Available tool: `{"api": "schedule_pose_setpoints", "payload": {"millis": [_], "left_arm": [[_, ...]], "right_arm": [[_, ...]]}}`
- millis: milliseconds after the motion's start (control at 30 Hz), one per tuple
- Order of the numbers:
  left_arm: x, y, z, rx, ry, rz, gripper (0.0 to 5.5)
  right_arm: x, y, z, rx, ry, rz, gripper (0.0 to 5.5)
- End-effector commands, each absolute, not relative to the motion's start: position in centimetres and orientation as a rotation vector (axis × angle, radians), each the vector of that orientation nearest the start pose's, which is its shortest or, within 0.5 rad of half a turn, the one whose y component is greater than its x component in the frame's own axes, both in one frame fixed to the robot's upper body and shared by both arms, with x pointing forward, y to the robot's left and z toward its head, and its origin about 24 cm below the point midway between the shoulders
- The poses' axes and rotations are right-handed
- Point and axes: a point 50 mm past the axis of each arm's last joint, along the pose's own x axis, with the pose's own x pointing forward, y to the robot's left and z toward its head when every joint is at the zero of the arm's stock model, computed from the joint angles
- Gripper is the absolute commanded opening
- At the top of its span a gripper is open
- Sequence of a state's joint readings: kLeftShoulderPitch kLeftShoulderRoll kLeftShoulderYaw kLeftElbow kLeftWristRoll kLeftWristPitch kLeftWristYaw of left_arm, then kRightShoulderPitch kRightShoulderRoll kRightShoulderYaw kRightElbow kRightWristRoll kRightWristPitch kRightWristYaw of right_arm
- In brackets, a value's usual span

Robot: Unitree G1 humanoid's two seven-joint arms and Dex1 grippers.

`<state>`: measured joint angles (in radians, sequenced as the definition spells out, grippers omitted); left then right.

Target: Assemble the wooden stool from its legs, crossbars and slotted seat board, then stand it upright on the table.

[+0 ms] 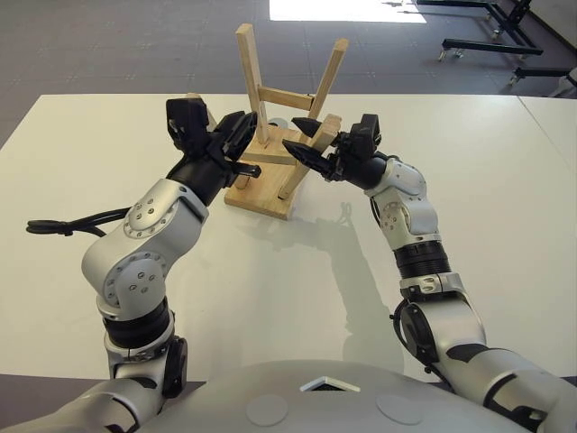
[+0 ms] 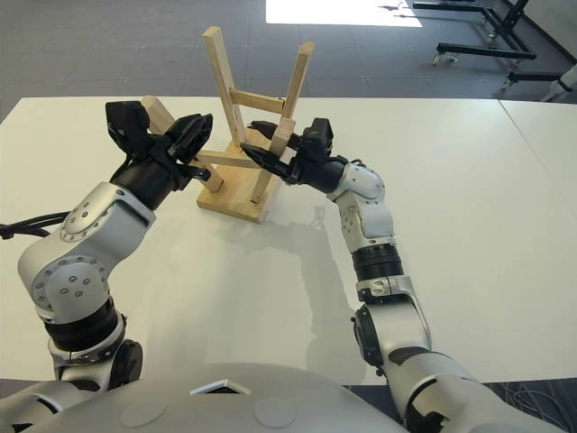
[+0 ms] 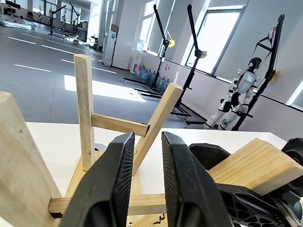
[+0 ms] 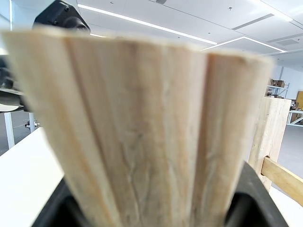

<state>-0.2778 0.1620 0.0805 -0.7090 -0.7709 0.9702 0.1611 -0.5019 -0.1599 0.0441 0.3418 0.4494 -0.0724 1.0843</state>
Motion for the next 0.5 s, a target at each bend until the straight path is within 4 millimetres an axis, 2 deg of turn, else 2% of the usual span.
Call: {"api": "schedule_pose_setpoints", "payload": {"millis": [33,133,500], "left_arm": [[24.3,11.0,17.3,-0.286,0.061,-0.445,0.37],[24.4,10.6,17.0,-0.269,0.071,-0.449,0.02],[24.7,10.3,15.4,-0.192,0.104,-0.41,0.02]], "right_arm": [[30.9,-10.0,11.2,0.152,-0.274,1.219,2.05],[30.8,-9.9,11.3,0.153,-0.276,1.219,2.05],[30.6,-9.5,11.6,0.141,-0.285,1.236,2.05]]}}
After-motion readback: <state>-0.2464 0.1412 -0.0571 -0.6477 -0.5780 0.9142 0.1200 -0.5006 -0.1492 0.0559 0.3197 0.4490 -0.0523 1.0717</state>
